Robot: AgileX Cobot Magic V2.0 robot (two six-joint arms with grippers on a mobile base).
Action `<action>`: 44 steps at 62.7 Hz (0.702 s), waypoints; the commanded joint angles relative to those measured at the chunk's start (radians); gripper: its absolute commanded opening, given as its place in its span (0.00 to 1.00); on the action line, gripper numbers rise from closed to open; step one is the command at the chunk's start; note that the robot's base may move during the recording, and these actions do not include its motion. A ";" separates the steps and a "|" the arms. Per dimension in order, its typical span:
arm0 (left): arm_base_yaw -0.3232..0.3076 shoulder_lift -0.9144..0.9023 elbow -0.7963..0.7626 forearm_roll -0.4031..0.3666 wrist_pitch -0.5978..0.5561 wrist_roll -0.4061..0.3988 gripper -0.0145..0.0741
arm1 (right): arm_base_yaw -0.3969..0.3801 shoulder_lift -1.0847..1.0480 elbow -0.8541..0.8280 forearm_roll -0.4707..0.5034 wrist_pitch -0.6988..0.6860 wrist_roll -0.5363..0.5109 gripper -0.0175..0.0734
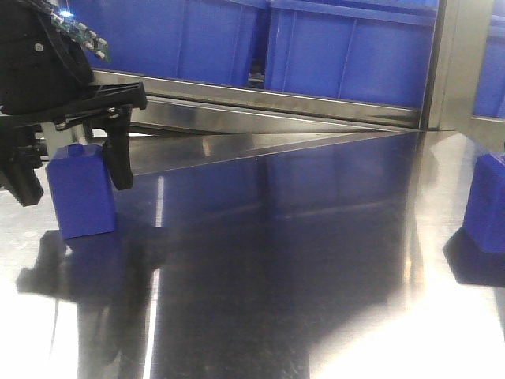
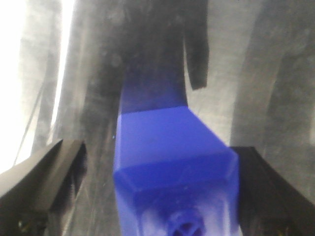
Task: Pick and sort blue part to right shelf
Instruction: 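Lower the left gripper onto the blue part and close it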
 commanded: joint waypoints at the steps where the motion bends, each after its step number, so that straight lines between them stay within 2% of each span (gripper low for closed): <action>1: -0.010 -0.042 -0.031 -0.013 0.002 -0.012 0.75 | -0.004 -0.021 -0.023 -0.001 -0.091 -0.006 0.24; 10: -0.010 -0.042 -0.031 -0.020 0.003 -0.011 0.58 | -0.004 -0.021 -0.023 -0.001 -0.091 -0.006 0.24; 16: -0.010 -0.042 -0.031 -0.022 0.015 -0.011 0.51 | -0.004 -0.021 -0.023 -0.001 -0.091 -0.006 0.24; 22: -0.010 -0.042 -0.040 -0.022 0.028 0.012 0.50 | -0.004 -0.021 -0.023 -0.001 -0.091 -0.006 0.24; 37: -0.017 -0.062 -0.133 -0.020 0.086 0.171 0.50 | -0.004 -0.021 -0.023 -0.001 -0.091 -0.006 0.24; 44: -0.055 -0.137 -0.124 0.065 0.046 0.220 0.50 | -0.004 -0.021 -0.023 -0.001 -0.090 -0.006 0.24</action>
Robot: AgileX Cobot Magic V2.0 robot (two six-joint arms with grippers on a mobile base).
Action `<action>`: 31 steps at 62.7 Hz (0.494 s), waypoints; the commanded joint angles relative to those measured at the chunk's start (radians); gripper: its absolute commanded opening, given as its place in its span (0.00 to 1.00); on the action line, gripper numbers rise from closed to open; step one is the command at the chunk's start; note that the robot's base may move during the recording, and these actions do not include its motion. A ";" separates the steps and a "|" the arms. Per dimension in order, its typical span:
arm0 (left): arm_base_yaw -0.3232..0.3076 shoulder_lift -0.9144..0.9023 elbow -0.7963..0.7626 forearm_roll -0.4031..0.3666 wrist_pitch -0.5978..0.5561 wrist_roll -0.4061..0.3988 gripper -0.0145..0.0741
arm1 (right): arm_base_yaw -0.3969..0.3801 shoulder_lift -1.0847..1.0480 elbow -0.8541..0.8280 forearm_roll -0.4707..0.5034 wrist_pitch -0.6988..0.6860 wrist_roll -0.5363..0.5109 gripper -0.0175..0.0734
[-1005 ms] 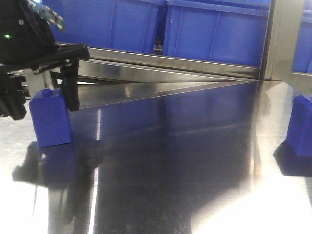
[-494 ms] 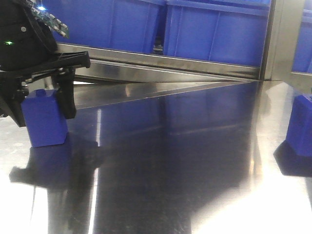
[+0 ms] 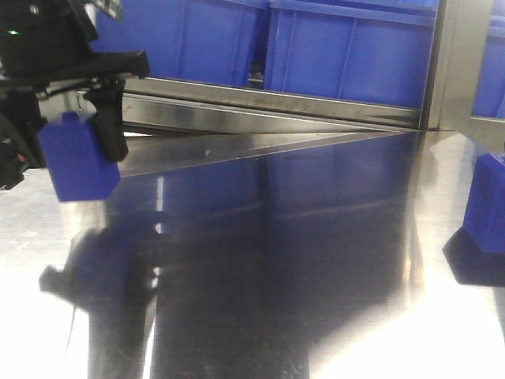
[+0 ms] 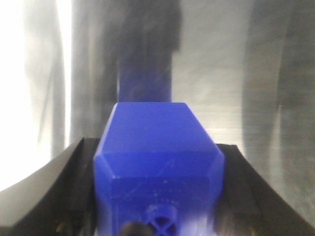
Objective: Pick and sort blue part to right shelf
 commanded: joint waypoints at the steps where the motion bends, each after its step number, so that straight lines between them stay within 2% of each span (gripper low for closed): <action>1: -0.037 -0.116 -0.022 0.070 -0.029 0.041 0.50 | -0.004 -0.021 -0.023 -0.001 -0.090 -0.006 0.24; 6: -0.081 -0.203 0.025 0.215 -0.047 0.041 0.50 | -0.004 -0.021 -0.023 -0.001 -0.090 -0.006 0.24; 8: -0.091 -0.237 0.053 0.246 -0.060 0.041 0.50 | -0.004 -0.021 -0.023 -0.001 -0.090 -0.006 0.24; 15: -0.101 -0.369 0.147 0.270 -0.133 0.041 0.50 | -0.004 -0.021 -0.023 -0.001 -0.090 -0.006 0.24; 31: -0.101 -0.767 0.426 0.323 -0.407 0.041 0.50 | -0.004 -0.021 -0.023 -0.001 -0.090 -0.006 0.24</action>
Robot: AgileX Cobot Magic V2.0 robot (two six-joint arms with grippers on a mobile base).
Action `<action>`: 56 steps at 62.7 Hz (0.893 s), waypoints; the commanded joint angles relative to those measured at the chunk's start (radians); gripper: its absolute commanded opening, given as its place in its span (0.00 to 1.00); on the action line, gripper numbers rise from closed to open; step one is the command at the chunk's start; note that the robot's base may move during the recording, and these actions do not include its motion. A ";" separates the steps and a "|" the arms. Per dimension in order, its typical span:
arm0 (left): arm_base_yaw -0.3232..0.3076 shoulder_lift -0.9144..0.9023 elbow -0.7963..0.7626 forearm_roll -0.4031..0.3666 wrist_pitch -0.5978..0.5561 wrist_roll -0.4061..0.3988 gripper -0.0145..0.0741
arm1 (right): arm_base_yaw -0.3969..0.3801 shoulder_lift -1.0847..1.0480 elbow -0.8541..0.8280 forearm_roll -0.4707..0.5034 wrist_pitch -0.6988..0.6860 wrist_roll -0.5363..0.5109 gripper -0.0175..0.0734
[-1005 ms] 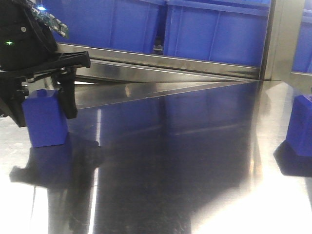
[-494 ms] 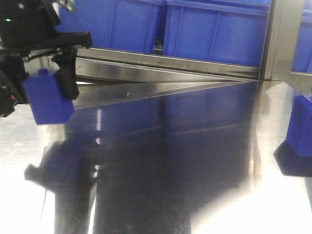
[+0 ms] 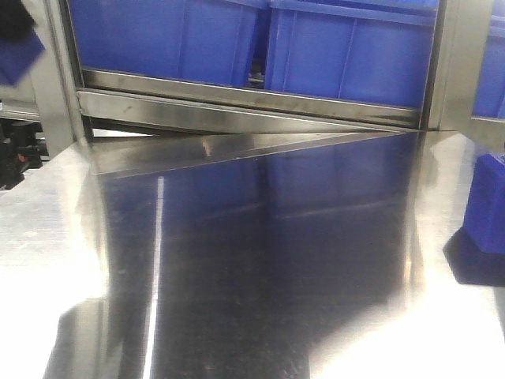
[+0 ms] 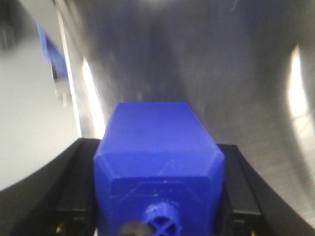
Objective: Pick and sort blue part to right shelf
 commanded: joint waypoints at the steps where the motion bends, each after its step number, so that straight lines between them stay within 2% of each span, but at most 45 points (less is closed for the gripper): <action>1: -0.007 -0.156 0.065 0.044 -0.159 0.001 0.50 | -0.004 -0.021 -0.023 -0.001 -0.090 -0.006 0.24; 8: -0.007 -0.329 0.179 0.074 -0.236 0.001 0.50 | -0.004 -0.021 -0.023 0.014 -0.105 -0.006 0.24; 18: -0.007 -0.527 0.309 0.074 -0.288 0.001 0.50 | -0.004 -0.020 -0.057 0.082 -0.108 0.002 0.24; 28: -0.007 -0.664 0.391 0.074 -0.298 0.001 0.50 | -0.004 -0.008 -0.187 0.108 0.050 0.002 0.26; 32: -0.007 -0.694 0.405 0.072 -0.298 0.001 0.50 | -0.004 0.017 -0.248 0.108 0.117 0.002 0.33; 40: -0.007 -0.711 0.414 0.072 -0.300 0.001 0.50 | -0.003 0.102 -0.378 0.108 0.222 0.002 0.66; 43: -0.007 -0.711 0.414 0.072 -0.306 0.001 0.50 | -0.003 0.156 -0.428 0.111 0.246 0.002 0.82; 45: -0.007 -0.711 0.414 0.072 -0.309 0.001 0.50 | -0.003 0.179 -0.454 0.111 0.265 0.002 0.87; 56: -0.007 -0.711 0.414 0.070 -0.318 0.001 0.50 | -0.003 0.298 -0.531 0.132 0.296 0.002 0.81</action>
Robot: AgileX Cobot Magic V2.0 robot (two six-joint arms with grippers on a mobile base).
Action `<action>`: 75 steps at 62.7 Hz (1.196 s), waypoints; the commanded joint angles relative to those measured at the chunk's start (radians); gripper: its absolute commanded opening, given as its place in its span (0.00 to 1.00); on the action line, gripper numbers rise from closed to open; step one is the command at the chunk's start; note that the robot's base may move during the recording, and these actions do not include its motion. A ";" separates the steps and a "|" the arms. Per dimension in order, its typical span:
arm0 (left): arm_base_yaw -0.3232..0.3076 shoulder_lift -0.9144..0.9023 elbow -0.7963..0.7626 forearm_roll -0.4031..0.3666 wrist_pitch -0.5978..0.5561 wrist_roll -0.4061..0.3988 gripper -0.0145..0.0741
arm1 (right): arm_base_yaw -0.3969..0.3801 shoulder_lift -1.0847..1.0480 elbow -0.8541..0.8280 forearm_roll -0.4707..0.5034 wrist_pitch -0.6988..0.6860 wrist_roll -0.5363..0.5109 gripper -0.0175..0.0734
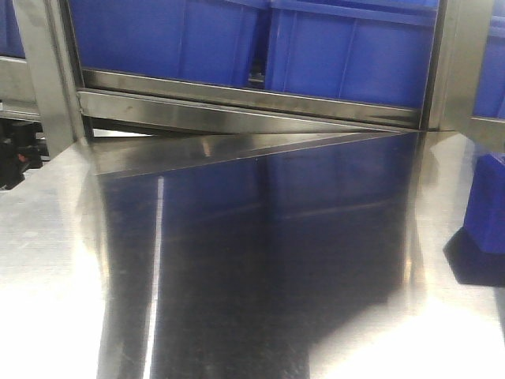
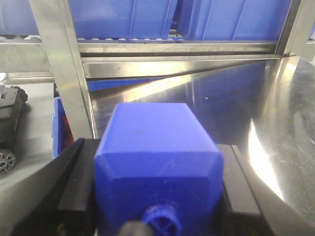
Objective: Pick and sort blue part to right shelf
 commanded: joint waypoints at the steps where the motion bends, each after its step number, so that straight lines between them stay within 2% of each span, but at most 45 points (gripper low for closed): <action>1: -0.007 0.006 -0.027 0.013 -0.097 -0.001 0.50 | -0.003 0.074 -0.076 0.023 -0.045 -0.002 0.81; 6: -0.007 0.006 -0.027 0.013 -0.097 -0.001 0.50 | -0.002 0.154 -0.158 0.054 0.071 -0.015 0.81; 14: -0.007 0.006 -0.027 0.013 -0.097 -0.001 0.50 | -0.002 0.321 -0.325 0.058 0.302 -0.122 0.81; 17: -0.007 0.006 -0.027 0.013 -0.097 -0.001 0.50 | -0.002 0.380 -0.396 0.058 0.370 -0.131 0.81; 23: -0.007 0.006 -0.027 0.013 -0.097 -0.001 0.50 | -0.002 0.491 -0.494 0.067 0.430 -0.128 0.79; 36: -0.007 0.006 -0.027 0.011 -0.097 -0.001 0.50 | -0.001 0.705 -0.625 0.085 0.498 -0.125 0.68; 43: -0.007 0.006 -0.027 0.009 -0.097 -0.001 0.50 | 0.041 0.815 -0.680 0.085 0.523 -0.124 0.67; 50: -0.007 0.006 -0.027 0.008 -0.097 -0.001 0.50 | 0.123 0.913 -0.726 0.058 0.536 -0.049 0.67; 55: -0.007 0.006 -0.027 0.008 -0.097 -0.001 0.50 | 0.175 0.979 -0.756 -0.047 0.575 0.054 0.67; 62: -0.007 0.006 -0.027 0.008 -0.097 -0.001 0.50 | 0.210 1.044 -0.790 -0.159 0.638 0.175 0.68; 67: -0.007 0.006 -0.027 0.008 -0.098 -0.001 0.50 | 0.215 1.078 -0.808 -0.149 0.642 0.179 0.75; 72: -0.007 0.006 -0.027 0.008 -0.098 -0.001 0.50 | 0.215 1.102 -0.819 -0.113 0.641 0.179 0.87; 75: -0.007 0.006 -0.027 0.008 -0.098 -0.001 0.50 | 0.215 1.112 -0.821 -0.104 0.641 0.179 0.86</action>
